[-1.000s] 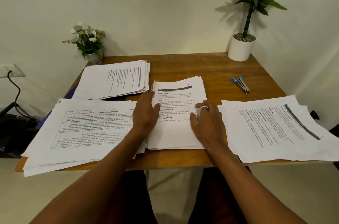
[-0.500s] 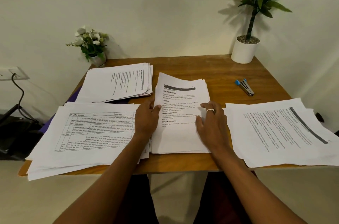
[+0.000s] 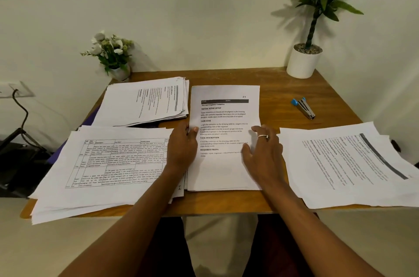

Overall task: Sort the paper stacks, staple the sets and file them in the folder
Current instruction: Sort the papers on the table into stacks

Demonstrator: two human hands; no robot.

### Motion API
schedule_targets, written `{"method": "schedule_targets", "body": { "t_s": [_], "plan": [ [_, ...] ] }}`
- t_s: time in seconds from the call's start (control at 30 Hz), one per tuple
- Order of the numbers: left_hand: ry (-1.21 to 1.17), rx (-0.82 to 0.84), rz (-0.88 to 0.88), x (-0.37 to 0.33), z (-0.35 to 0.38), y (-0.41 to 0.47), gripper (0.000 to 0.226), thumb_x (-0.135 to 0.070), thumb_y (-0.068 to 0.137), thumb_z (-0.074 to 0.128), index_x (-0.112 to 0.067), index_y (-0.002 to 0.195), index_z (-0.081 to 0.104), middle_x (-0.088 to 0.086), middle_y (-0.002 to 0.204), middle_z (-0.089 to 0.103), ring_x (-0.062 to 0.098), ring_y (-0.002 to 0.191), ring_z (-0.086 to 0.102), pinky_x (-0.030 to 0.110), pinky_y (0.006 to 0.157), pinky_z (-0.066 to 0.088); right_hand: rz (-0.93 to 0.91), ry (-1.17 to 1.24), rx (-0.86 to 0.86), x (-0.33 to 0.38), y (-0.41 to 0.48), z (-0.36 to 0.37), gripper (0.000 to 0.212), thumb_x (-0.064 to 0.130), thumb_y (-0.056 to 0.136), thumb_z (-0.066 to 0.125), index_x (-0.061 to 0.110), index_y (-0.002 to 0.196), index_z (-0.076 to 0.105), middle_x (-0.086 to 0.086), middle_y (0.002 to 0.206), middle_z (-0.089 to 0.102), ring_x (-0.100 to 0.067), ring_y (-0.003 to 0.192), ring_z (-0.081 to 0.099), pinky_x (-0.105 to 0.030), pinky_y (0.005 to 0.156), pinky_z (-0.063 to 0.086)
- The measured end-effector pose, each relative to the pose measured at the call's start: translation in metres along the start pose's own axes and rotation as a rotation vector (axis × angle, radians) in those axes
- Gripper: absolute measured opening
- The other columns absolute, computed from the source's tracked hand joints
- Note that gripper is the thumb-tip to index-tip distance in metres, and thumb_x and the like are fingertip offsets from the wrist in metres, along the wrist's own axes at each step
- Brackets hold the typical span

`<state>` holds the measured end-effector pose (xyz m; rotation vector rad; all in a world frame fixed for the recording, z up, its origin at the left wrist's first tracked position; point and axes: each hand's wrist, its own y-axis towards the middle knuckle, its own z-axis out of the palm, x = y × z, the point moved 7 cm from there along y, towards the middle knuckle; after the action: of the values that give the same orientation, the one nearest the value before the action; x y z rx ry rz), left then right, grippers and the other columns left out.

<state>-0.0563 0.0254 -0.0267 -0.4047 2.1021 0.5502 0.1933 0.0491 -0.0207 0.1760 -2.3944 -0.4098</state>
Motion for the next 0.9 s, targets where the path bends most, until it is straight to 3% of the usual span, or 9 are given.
{"method": "schedule_targets", "body": {
  "t_s": [0.23, 0.33, 0.43, 0.5, 0.63, 0.77, 0.9],
  "plan": [
    [0.025, -0.028, 0.048, -0.014, -0.006, -0.004, 0.013, -0.03, 0.103, 0.055, -0.018, 0.106, 0.059, 0.0, 0.108, 0.066, 0.018, 0.099, 0.063, 0.035, 0.081, 0.056, 0.005, 0.104, 0.074, 0.001, 0.007, -0.001, 0.062, 0.026, 0.088, 0.076, 0.023, 0.143, 0.048, -0.006, 0.159, 0.034, -0.026, 0.142, 0.039, -0.046, 0.112, 0.043],
    [0.056, -0.014, 0.062, -0.024, -0.008, -0.006, 0.015, -0.033, 0.103, 0.052, -0.02, 0.103, 0.059, -0.002, 0.106, 0.067, 0.014, 0.091, 0.066, 0.027, 0.071, 0.057, 0.058, 0.264, 0.085, 0.0, 0.016, -0.012, 0.067, 0.023, 0.088, 0.076, 0.024, 0.147, 0.042, -0.003, 0.159, 0.035, -0.022, 0.146, 0.034, -0.049, 0.114, 0.042],
    [0.062, -0.004, 0.078, -0.041, -0.008, -0.004, 0.018, -0.042, 0.102, 0.05, -0.025, 0.101, 0.057, -0.008, 0.106, 0.069, 0.01, 0.083, 0.07, 0.026, 0.062, 0.059, 0.158, 0.395, 0.072, -0.005, 0.03, -0.03, 0.072, 0.024, 0.089, 0.076, 0.027, 0.15, 0.037, 0.0, 0.156, 0.039, -0.021, 0.142, 0.041, -0.035, 0.106, 0.046],
    [0.052, 0.011, 0.087, -0.056, -0.007, 0.0, 0.013, -0.033, 0.103, 0.055, -0.021, 0.106, 0.058, -0.006, 0.111, 0.069, 0.006, 0.083, 0.067, 0.018, 0.062, 0.053, 0.238, 0.452, 0.089, -0.008, 0.038, -0.041, 0.076, 0.025, 0.09, 0.076, 0.027, 0.153, 0.033, 0.0, 0.158, 0.038, -0.021, 0.142, 0.041, -0.031, 0.099, 0.043],
    [0.029, 0.026, 0.072, -0.075, -0.007, 0.016, 0.025, -0.026, 0.099, 0.064, -0.01, 0.118, 0.063, 0.005, 0.119, 0.07, 0.018, 0.099, 0.067, 0.021, 0.076, 0.048, 0.329, 0.589, 0.131, -0.021, 0.045, -0.048, 0.079, 0.033, 0.086, 0.08, 0.027, 0.152, 0.036, 0.002, 0.149, 0.053, -0.02, 0.135, 0.052, -0.038, 0.105, 0.049],
    [-0.028, 0.062, 0.017, -0.083, -0.008, 0.02, 0.026, -0.028, 0.096, 0.069, -0.008, 0.112, 0.068, 0.007, 0.114, 0.073, 0.024, 0.101, 0.07, 0.035, 0.085, 0.057, 0.382, 0.686, 0.167, -0.031, 0.043, -0.048, 0.082, 0.043, 0.081, 0.082, 0.028, 0.15, 0.039, 0.008, 0.141, 0.06, -0.015, 0.124, 0.06, -0.04, 0.099, 0.055],
    [-0.095, 0.178, 0.02, -0.102, -0.009, 0.015, 0.014, -0.032, 0.096, 0.069, -0.018, 0.095, 0.071, -0.002, 0.096, 0.075, 0.014, 0.087, 0.073, 0.031, 0.077, 0.058, 0.392, 1.001, 0.159, -0.03, 0.039, -0.057, 0.055, 0.038, 0.086, 0.08, 0.021, 0.134, 0.059, 0.006, 0.121, 0.074, -0.016, 0.11, 0.071, -0.038, 0.09, 0.06]
  ]
}}
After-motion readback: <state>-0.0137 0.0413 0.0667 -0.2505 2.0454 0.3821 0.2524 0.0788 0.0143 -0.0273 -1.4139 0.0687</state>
